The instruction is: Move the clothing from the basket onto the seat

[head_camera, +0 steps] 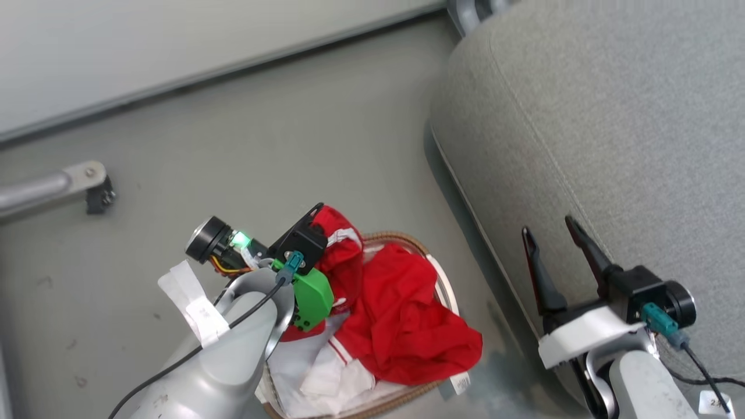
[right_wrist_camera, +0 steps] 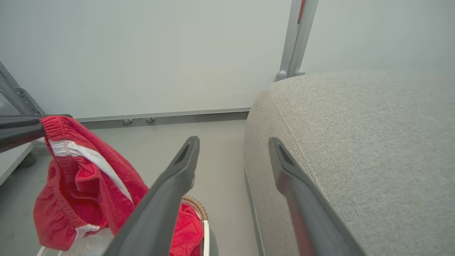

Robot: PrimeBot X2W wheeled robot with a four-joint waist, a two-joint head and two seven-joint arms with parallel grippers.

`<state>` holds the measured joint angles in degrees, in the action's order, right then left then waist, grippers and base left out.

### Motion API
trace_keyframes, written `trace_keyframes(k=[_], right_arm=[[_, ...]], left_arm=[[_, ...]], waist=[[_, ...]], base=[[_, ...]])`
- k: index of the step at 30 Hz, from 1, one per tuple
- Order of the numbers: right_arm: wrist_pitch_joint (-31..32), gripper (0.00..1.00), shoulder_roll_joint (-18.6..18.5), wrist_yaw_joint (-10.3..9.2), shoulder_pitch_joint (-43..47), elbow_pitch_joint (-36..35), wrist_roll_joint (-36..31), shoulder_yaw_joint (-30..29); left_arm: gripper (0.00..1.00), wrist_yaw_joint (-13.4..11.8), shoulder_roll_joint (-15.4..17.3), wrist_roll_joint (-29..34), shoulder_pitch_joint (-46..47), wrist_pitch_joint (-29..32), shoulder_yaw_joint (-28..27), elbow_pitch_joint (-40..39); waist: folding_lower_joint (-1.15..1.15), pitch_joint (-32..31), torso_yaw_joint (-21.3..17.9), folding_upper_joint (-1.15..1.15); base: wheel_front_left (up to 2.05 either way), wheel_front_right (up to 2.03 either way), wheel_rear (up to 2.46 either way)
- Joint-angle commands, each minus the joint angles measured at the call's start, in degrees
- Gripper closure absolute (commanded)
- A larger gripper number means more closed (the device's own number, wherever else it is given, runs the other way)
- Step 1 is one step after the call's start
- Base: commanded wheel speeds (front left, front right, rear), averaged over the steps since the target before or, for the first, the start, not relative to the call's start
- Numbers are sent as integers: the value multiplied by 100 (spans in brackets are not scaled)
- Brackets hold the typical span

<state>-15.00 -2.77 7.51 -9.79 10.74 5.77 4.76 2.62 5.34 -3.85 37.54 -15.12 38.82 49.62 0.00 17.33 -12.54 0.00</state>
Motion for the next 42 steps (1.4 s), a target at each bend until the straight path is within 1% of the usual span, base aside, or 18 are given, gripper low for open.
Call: trace_keyframes(k=[1,7,13,19,25,29,35,42], right_arm=[[-28,0,-19,-4,150,15,-38,7],[-28,0,-22,-4,409,41,-101,46],[-28,0,-20,-4,499,22,-197,52],[-28,0,-20,-4,427,-23,-270,113],[-28,0,-21,-4,281,-6,-338,252],[-28,0,-20,-4,84,9,-343,385],[-28,0,-22,-4,-326,50,-238,776],[-28,0,-22,-4,-876,474,-339,1053]], left_arm=[[100,60,36,-62,43,-5,-3,-132],[100,234,124,-81,341,-4,92,-613],[100,384,267,-164,780,165,135,-1073],[100,440,450,-277,1221,355,186,-1364],[100,471,536,-402,1641,495,216,-1563],[100,470,543,-496,1897,581,225,-1679],[100,478,483,-592,2152,679,269,-1821],[100,484,326,-690,2344,741,533,-1994]], waist=[[0,-721,286,0],[0,-1189,327,0],[0,-1462,344,0],[0,-1634,329,0],[0,-1744,392,0],[0,-1775,446,0],[0,-1779,538,0],[0,-1758,700,0]], base=[[0,0,0],[0,0,0],[0,0,0],[0,0,0],[0,0,0],[0,0,0],[0,0,0],[0,0,0]])
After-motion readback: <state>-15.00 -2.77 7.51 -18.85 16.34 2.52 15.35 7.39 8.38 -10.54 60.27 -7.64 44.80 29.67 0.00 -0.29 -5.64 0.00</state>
